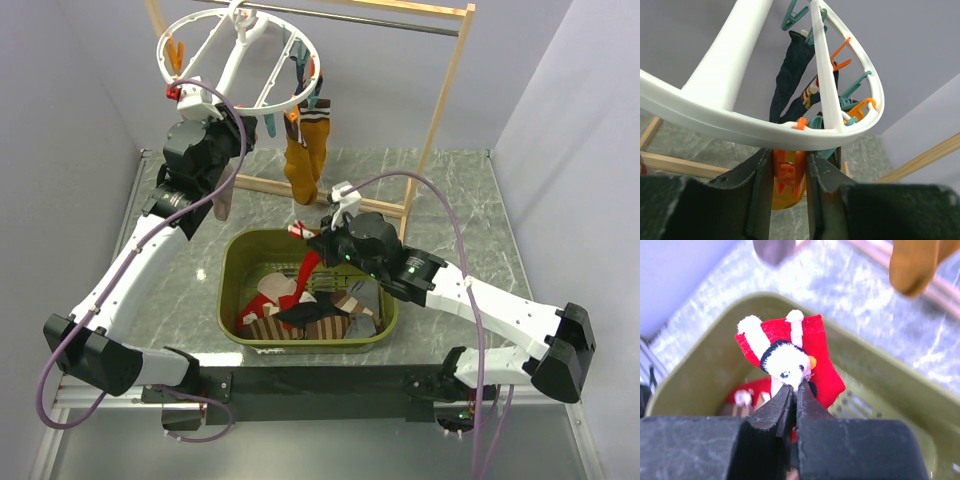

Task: Clip the socks to the hanger
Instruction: Pick up the sock from the bin.

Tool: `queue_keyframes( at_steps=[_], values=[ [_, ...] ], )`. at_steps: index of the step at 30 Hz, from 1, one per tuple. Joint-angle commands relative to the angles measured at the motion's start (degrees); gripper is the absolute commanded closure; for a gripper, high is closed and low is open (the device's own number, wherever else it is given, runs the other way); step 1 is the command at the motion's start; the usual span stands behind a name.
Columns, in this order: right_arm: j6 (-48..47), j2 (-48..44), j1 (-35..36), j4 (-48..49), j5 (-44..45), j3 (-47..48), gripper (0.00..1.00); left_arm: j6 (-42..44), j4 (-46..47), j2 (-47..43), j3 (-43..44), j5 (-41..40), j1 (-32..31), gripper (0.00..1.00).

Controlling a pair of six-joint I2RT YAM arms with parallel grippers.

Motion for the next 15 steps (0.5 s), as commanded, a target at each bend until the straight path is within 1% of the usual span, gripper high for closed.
queue_keyframes(
  at_steps=[1,2,3,4,8,11,15],
  values=[
    [-1.63,1.03,0.08,10.60,3.56,5.06,1.00,-5.37,0.06,-1.32,3.29,0.58,0.07,0.87],
    [-2.42,2.69,0.08,12.61,4.78,5.76,1.00,-6.97,-1.26,-1.06,4.17,-0.03,0.07,0.89],
    [-2.95,3.58,0.17,13.59,5.40,7.33,1.00,-8.64,-4.40,-0.36,6.35,-1.00,0.07,0.95],
    [-4.00,4.55,0.25,14.47,5.85,8.13,1.00,-11.53,-5.65,-0.01,7.24,-0.92,0.07,0.95],
    [-6.99,9.37,1.04,19.29,14.52,11.91,1.00,-15.77,-9.09,0.79,10.06,-0.13,-0.11,0.93],
    [-10.41,11.66,1.48,22.46,16.74,13.94,1.00,-17.18,-10.14,0.53,11.11,-0.30,-0.37,0.92],
    [-12.53,13.78,2.10,26.16,19.90,15.87,1.00,-18.15,-11.81,1.14,13.40,-0.74,-0.81,0.93]
  ],
)
